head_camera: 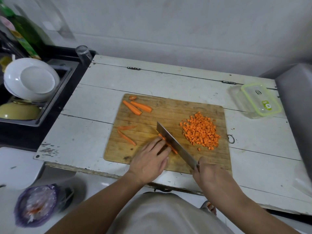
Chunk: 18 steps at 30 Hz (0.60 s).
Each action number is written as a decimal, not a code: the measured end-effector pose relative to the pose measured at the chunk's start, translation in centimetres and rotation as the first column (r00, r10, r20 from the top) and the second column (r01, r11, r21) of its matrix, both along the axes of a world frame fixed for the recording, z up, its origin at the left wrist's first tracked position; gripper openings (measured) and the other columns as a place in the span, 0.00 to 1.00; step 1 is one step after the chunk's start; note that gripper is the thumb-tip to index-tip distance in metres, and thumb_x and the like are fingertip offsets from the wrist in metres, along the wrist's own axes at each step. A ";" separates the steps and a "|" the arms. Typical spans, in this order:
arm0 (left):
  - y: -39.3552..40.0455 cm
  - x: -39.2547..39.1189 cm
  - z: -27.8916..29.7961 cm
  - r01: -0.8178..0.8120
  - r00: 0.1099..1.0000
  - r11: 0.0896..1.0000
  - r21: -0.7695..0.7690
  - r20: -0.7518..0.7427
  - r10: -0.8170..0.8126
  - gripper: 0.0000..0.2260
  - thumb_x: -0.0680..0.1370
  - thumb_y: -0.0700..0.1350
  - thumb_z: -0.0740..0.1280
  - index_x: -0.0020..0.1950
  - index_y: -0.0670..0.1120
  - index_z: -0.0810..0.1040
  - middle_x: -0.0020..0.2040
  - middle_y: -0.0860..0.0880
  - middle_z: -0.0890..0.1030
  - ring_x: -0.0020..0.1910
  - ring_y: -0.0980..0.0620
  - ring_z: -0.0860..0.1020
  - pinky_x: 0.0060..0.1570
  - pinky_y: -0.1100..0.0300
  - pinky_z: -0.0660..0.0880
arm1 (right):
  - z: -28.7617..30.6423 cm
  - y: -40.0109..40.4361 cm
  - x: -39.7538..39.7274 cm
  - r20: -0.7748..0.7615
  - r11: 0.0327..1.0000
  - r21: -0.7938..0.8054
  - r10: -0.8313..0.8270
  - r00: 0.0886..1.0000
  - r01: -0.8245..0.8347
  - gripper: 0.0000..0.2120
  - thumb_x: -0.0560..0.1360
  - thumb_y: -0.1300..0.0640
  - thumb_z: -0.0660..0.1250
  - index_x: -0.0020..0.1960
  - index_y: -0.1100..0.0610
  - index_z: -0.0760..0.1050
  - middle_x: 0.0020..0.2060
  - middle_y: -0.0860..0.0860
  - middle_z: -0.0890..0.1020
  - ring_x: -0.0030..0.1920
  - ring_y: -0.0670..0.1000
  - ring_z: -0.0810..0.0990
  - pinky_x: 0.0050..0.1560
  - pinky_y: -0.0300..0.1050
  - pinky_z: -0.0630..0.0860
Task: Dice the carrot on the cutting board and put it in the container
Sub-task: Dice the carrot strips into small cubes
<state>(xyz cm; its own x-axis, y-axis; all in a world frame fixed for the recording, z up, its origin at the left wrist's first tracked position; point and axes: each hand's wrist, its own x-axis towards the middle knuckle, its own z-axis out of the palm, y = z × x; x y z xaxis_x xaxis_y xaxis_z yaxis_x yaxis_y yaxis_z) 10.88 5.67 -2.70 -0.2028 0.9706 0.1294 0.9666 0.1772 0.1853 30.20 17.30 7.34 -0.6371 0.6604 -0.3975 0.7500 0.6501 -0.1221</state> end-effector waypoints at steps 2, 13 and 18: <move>0.1 0.0 0.0 -0.006 1.000 1.000 0.007 0.016 0.006 0.18 0.84 0.53 0.57 0.71 0.51 0.76 0.71 0.48 0.74 0.76 0.47 0.66 0.70 0.48 0.71 | -0.8 -0.2 -0.8 0.052 0.999 0.020 0.029 0.998 -0.030 0.05 0.83 0.54 0.57 0.49 0.52 0.66 0.36 0.49 0.79 0.36 0.53 0.81 0.32 0.46 0.73; 0.2 0.5 0.4 -0.018 0.999 1.000 0.016 0.042 0.017 0.16 0.83 0.51 0.59 0.70 0.52 0.74 0.70 0.49 0.73 0.76 0.47 0.65 0.69 0.48 0.71 | -0.7 0.9 -3.2 -0.136 0.991 -0.126 -0.069 0.988 0.052 0.07 0.84 0.51 0.57 0.50 0.54 0.68 0.38 0.53 0.80 0.34 0.54 0.77 0.30 0.48 0.68; 0.1 0.4 0.3 -0.023 0.999 0.999 0.030 0.039 0.021 0.16 0.83 0.51 0.59 0.69 0.51 0.75 0.69 0.48 0.74 0.76 0.47 0.66 0.70 0.48 0.71 | -1.0 1.6 -1.1 -0.135 0.974 -0.177 -0.164 0.977 0.139 0.10 0.82 0.51 0.59 0.45 0.54 0.73 0.33 0.51 0.78 0.36 0.54 0.80 0.36 0.51 0.74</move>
<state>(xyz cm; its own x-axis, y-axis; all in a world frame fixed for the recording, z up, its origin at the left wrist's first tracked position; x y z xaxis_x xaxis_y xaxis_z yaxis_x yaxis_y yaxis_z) 11.27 5.78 -2.37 -0.2295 0.9616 0.1507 0.9545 0.1921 0.2279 29.08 18.86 6.34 -0.5945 0.6865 -0.4186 0.8037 0.4917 -0.3350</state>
